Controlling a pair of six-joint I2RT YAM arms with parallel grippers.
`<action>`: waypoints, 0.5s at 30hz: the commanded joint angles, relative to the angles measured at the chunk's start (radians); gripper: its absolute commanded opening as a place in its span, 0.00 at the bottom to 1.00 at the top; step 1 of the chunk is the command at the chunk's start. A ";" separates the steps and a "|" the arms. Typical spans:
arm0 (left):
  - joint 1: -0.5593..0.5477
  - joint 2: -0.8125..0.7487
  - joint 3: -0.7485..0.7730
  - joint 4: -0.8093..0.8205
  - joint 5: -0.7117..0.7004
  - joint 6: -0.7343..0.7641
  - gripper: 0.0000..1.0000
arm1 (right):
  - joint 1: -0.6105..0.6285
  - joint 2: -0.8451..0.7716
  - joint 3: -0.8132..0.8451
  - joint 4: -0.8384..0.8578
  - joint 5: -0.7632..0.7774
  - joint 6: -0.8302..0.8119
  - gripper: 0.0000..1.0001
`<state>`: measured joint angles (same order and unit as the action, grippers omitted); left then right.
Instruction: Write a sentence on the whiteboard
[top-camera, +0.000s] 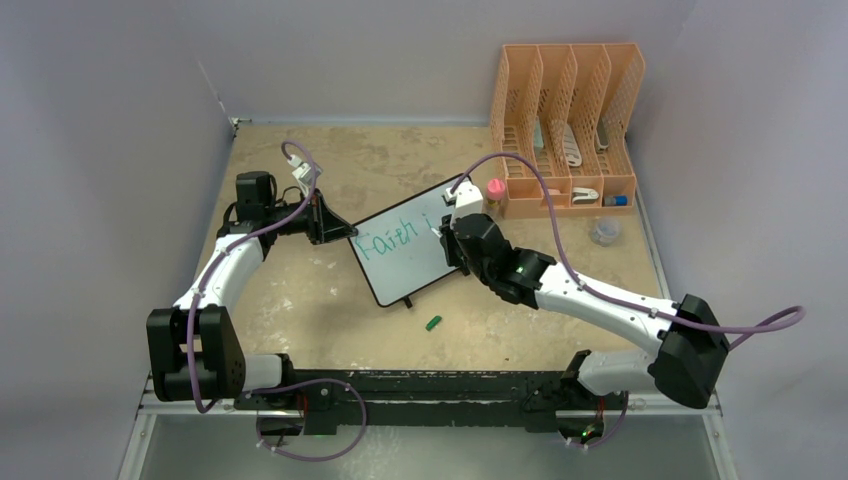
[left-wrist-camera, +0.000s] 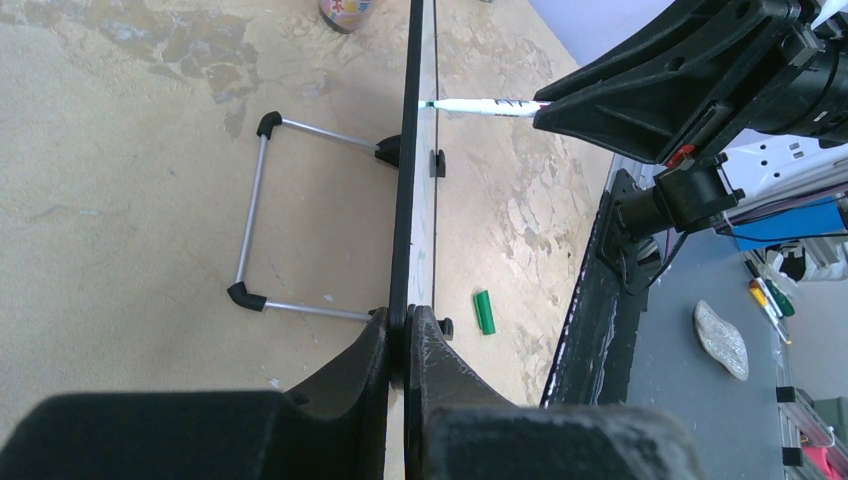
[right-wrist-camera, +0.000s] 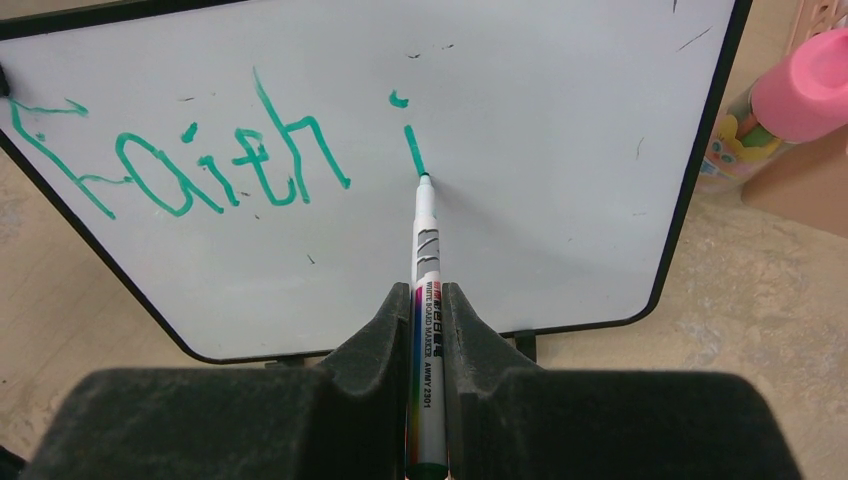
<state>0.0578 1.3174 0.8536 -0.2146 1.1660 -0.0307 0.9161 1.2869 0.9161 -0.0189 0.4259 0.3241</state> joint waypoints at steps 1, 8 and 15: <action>0.011 -0.013 0.009 0.008 -0.046 0.056 0.00 | 0.001 -0.031 0.030 0.002 0.021 0.015 0.00; 0.011 -0.012 0.009 0.008 -0.048 0.056 0.00 | 0.000 -0.035 0.058 0.014 0.018 0.017 0.00; 0.011 -0.011 0.009 0.008 -0.046 0.057 0.00 | 0.001 -0.021 0.082 0.047 0.013 0.010 0.00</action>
<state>0.0578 1.3163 0.8536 -0.2150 1.1656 -0.0277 0.9161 1.2827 0.9424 -0.0147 0.4271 0.3328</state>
